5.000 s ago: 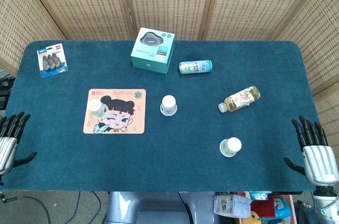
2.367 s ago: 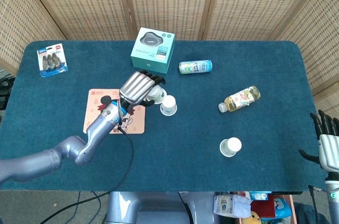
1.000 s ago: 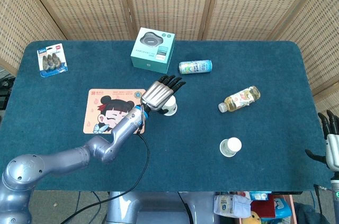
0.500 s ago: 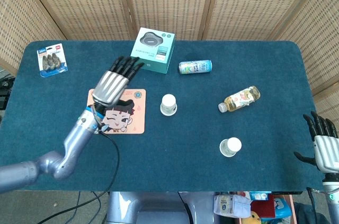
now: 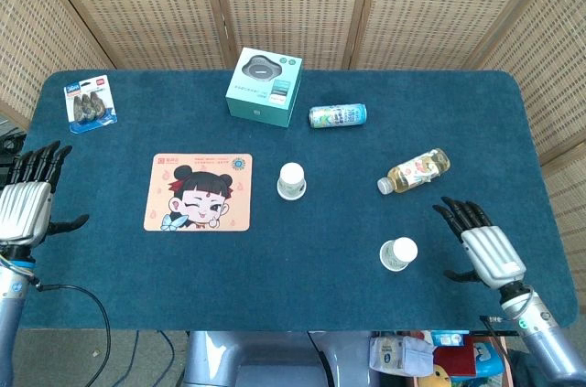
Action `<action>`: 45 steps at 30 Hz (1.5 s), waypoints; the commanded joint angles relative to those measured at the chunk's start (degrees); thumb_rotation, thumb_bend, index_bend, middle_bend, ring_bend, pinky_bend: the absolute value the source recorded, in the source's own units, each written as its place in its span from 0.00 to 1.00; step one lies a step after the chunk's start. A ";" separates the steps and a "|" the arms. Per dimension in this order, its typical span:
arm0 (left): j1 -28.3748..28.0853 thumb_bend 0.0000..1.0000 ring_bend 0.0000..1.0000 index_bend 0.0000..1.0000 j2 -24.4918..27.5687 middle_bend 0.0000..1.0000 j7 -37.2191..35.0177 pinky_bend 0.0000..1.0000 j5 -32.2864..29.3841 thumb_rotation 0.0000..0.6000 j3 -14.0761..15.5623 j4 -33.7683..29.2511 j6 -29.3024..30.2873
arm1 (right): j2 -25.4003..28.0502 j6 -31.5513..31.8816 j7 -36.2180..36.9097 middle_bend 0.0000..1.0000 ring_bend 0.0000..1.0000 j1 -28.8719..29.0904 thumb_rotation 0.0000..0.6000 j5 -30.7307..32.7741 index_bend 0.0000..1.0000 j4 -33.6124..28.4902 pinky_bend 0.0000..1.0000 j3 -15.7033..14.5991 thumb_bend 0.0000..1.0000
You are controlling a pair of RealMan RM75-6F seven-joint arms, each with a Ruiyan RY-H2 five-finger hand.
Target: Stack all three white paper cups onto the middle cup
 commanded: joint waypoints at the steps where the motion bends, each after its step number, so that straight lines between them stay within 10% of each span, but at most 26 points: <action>1: 1.66 0.11 0.00 0.00 0.05 0.00 0.79 0.00 1.80 1.00 1.17 0.62 1.43 | -0.07 -4.64 -2.93 0.00 0.00 3.47 1.00 1.51 0.08 -1.35 0.00 -0.18 0.00; 14: 3.18 0.11 0.00 0.00 -0.70 0.00 -1.73 0.00 4.52 1.00 0.16 3.14 -0.71 | -4.20 -9.93 -10.31 0.12 0.00 7.15 1.00 8.56 0.18 0.08 0.01 -0.06 0.00; 22: 3.43 0.11 0.00 0.00 -0.62 0.00 -2.57 0.00 4.46 1.00 -0.92 4.24 -2.47 | -7.89 -9.94 -9.90 0.25 0.13 8.22 1.00 9.25 0.28 3.02 0.26 -0.22 0.01; 33: 4.10 0.11 0.00 0.00 -0.91 0.00 -2.21 0.00 4.99 1.00 -1.84 4.33 -3.09 | -11.99 -7.40 -7.35 0.54 0.42 7.91 1.00 9.25 0.53 7.20 0.48 -0.42 0.30; 45: 4.73 0.11 0.00 0.00 -0.62 0.00 -2.42 0.00 5.88 1.00 -2.56 3.82 -3.69 | -10.16 -4.04 -4.03 0.56 0.44 9.02 1.00 9.24 0.55 2.98 0.49 2.94 0.35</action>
